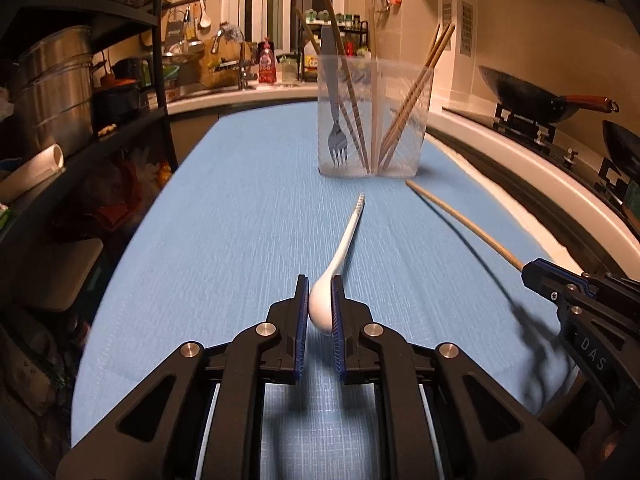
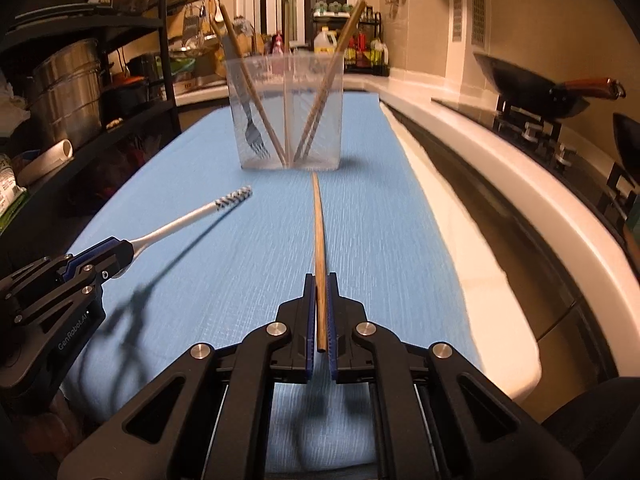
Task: Organize utensils
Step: 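Carry the spoon and chopstick up over the clear holder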
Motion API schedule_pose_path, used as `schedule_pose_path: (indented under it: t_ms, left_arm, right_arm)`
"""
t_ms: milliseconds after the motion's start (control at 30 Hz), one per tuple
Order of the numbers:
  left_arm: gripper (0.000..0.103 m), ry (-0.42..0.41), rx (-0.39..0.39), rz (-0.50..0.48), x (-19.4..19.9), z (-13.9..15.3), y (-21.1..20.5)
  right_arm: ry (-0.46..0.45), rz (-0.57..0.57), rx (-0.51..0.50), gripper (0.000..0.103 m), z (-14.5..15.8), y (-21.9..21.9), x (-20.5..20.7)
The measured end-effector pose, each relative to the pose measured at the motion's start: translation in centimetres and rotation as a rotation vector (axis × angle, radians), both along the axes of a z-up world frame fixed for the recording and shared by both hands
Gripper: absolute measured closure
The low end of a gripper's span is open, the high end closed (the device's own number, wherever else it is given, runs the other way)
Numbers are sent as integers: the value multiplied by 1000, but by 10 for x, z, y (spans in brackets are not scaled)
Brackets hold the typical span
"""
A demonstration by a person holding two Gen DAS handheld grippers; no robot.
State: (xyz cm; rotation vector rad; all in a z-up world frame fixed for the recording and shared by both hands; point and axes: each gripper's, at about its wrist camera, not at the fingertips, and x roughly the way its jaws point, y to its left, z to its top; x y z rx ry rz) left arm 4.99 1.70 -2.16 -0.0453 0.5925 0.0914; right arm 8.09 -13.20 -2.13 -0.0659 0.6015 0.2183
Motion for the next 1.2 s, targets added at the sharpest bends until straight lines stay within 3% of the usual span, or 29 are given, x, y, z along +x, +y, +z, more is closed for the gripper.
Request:
schedule_pose_path:
  t_ms: [400, 733, 933, 1033, 1200]
  left_arm:
    - [91, -147, 5, -16, -10, 60, 10]
    - [91, -157, -48, -106, 34, 129, 27]
    - [91, -141, -55, -161, 64, 186, 33]
    - [91, -158, -59, -193, 79, 228, 36]
    - [91, -192, -6, -222, 108, 278, 28]
  right_arm:
    - [-161, 51, 10, 98, 73, -8, -11]
    - [-191, 125, 68, 98, 160, -15, 29]
    - [-212, 163, 102, 98, 213, -16, 53]
    - [-258, 181, 122, 98, 249, -15, 64]
    - [-330, 195, 105, 98, 284, -1, 87]
